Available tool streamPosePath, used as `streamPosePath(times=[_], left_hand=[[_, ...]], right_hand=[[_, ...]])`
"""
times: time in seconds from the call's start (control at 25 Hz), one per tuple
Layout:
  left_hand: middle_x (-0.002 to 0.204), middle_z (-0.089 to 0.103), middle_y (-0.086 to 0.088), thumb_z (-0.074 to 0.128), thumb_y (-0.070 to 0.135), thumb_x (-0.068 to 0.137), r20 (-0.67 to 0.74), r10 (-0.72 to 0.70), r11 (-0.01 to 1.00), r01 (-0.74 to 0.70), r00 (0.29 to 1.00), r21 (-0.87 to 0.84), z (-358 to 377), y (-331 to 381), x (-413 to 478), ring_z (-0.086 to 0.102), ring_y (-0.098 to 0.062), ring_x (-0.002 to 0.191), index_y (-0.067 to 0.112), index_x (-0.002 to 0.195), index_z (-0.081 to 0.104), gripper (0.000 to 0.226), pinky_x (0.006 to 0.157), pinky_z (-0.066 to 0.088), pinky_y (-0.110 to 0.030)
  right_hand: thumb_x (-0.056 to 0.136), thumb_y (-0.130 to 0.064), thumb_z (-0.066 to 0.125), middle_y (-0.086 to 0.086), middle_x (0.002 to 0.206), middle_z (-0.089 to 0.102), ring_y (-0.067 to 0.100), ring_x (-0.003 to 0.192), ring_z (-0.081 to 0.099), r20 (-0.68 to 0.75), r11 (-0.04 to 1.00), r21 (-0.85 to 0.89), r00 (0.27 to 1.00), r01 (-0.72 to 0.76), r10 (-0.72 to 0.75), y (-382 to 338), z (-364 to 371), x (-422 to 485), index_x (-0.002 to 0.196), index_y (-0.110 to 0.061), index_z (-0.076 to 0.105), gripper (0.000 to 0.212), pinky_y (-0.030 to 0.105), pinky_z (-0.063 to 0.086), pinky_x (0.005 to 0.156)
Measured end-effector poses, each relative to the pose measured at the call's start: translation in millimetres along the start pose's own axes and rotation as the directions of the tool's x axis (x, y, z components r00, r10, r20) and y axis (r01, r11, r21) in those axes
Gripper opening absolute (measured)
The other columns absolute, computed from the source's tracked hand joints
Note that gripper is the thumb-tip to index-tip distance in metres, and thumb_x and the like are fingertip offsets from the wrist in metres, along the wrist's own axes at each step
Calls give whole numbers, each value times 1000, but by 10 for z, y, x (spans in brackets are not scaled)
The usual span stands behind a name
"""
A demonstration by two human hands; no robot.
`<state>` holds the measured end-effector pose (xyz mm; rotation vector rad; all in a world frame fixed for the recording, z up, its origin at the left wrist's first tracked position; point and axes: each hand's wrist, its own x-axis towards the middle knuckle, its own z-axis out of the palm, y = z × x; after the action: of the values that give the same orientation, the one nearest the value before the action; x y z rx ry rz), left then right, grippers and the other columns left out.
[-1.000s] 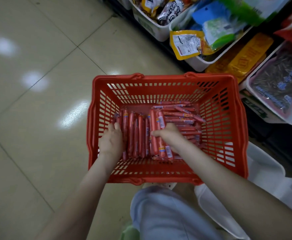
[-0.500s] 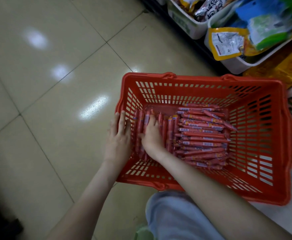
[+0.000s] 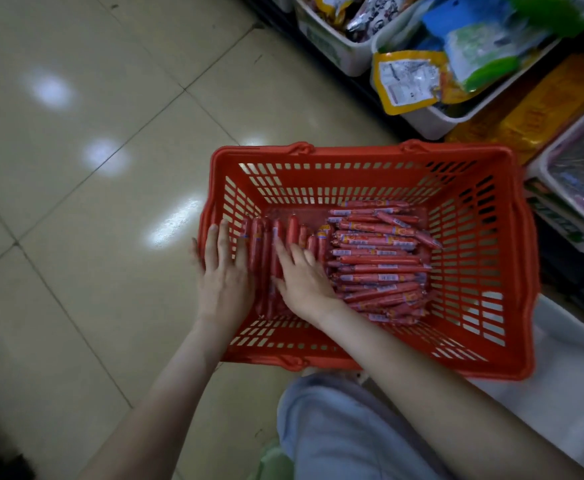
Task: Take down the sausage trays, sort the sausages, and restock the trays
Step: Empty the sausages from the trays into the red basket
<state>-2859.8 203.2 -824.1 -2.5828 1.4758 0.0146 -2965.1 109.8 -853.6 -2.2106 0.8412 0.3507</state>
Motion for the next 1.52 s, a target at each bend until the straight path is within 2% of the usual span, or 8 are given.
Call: streamPosePath(times=[0.36,0.8,0.96,1.04,1.16,1.24,1.4,1.52], left_hand=[[113,63,-22,41,24,74,-80,492,802,-487,867,-346,-890,1993,-69,63,-35,97,-2,114,61,52,81,53,-38],[129,55,-17,69,13,77,-104,918,337,-889,384,-310,-939,4527,-1630,60,-32,107,5,124,57,50,90,49,-37],[155,22,-14,42,20,97,71,986,162,-955,149,-247,-276,5113,-2065,26,-30,140,8,148,27,54,118,14,-39],[159,8,-8,33,31,102,120,992,67,-981,45,-184,69,5251,-2218,10,-25,146,12,151,16,55,116,-7,-36],[156,19,-14,50,39,95,179,983,73,-991,52,-111,391,5249,-2181,21,-30,144,9,148,28,65,114,-2,-43],[141,46,-21,75,31,76,215,967,157,-985,139,-70,545,5200,-2020,46,-35,129,2,133,52,68,117,14,-44],[138,48,-25,77,15,70,225,953,209,-978,203,1,686,5094,-1794,49,-38,125,-7,125,56,63,115,4,-36],[143,40,-25,70,14,78,114,967,236,-969,227,-73,666,5228,-1868,41,-40,131,-5,130,51,59,116,13,-44]], right_hand=[[87,-8,50,11,145,38,28,133,32,-405,984,58,897,-171,180,1043,-1089,-1641,145,-5,30,61,31,19,114],[94,-13,48,10,146,34,24,135,28,-487,647,446,439,-618,755,2889,-319,-4699,146,-9,27,56,30,21,111],[94,-17,48,15,153,22,31,139,19,-266,329,611,205,-720,942,3531,544,-5300,150,-7,13,67,39,15,115],[97,-27,46,13,158,8,31,144,8,-117,224,689,199,-689,973,3720,958,-5365,151,-10,-1,74,41,9,116],[102,-30,35,8,156,-17,28,146,-12,-93,315,708,358,-632,929,3785,1380,-5126,148,-18,-16,70,40,-4,119],[103,-31,31,7,158,-13,24,146,-10,-134,325,734,341,-597,930,3765,1468,-4944,150,-18,-11,65,36,-2,119],[103,-35,26,-10,158,2,0,139,4,-208,393,810,412,-436,887,3847,1356,-4920,152,-24,-3,57,23,11,114],[103,-22,30,-1,155,26,11,138,28,-317,371,777,193,-509,929,4179,1323,-5056,152,-19,16,51,29,25,110]])
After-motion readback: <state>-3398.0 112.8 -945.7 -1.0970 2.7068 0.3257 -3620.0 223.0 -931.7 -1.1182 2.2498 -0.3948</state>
